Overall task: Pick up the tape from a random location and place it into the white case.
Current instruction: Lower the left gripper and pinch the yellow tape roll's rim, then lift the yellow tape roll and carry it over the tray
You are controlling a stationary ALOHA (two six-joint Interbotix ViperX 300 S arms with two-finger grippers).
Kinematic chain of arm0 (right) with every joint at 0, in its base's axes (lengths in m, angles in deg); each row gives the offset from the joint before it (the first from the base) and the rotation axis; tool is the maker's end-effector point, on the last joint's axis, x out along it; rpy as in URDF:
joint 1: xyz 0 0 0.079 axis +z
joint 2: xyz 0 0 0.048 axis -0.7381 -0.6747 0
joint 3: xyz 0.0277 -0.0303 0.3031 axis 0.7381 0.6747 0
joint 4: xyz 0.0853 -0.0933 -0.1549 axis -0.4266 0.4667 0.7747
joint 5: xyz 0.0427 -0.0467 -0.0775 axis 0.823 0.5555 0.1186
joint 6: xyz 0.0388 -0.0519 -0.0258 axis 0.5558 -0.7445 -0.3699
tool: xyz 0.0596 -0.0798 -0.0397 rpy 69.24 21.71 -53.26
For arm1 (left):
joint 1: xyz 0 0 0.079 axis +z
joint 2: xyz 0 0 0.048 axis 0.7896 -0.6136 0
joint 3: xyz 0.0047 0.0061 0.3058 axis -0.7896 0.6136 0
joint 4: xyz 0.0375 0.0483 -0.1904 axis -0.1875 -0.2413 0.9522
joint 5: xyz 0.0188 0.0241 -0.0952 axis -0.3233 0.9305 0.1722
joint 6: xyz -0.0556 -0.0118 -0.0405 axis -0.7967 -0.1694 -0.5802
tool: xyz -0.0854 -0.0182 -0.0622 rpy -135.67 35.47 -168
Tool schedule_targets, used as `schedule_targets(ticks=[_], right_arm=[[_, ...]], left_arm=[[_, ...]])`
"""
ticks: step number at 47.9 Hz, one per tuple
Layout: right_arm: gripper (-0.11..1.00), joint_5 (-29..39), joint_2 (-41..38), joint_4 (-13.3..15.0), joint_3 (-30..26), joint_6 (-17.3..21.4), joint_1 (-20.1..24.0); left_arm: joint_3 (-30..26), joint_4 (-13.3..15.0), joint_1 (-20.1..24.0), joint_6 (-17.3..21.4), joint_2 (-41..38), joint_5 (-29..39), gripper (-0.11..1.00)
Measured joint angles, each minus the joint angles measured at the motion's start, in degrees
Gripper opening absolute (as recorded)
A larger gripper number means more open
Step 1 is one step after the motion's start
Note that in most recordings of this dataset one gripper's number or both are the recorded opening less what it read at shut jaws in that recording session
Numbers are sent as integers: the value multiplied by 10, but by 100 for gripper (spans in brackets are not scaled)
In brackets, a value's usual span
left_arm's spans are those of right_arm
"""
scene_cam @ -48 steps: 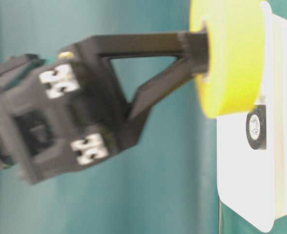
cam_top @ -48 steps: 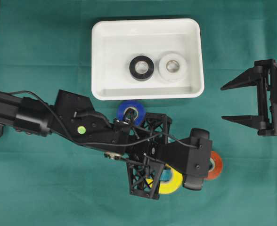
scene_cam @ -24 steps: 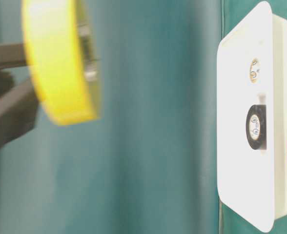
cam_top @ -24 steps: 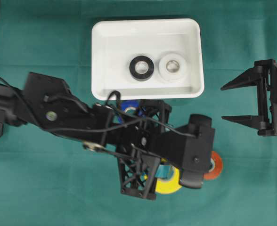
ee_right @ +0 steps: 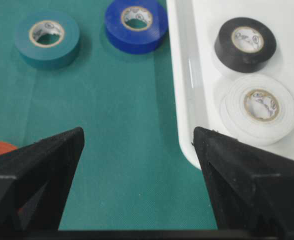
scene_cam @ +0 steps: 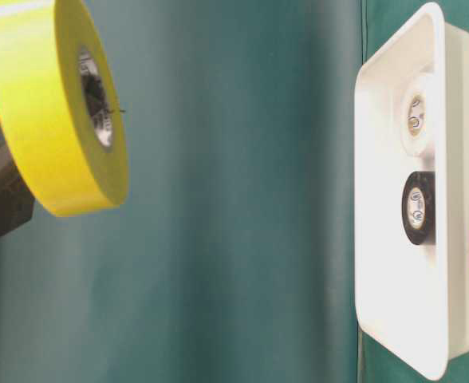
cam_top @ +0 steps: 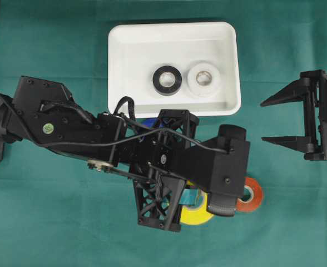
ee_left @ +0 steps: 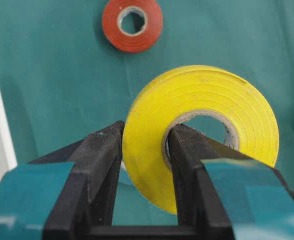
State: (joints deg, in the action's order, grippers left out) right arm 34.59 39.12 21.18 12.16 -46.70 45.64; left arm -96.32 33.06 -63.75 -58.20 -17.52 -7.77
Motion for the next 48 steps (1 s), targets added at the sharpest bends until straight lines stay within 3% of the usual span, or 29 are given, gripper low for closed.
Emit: schedule_targets(ticks=[48], right_arm=[[87,1,0,0,1,0,0]], left_arm=[[20,0,0,-3,11,0,23]])
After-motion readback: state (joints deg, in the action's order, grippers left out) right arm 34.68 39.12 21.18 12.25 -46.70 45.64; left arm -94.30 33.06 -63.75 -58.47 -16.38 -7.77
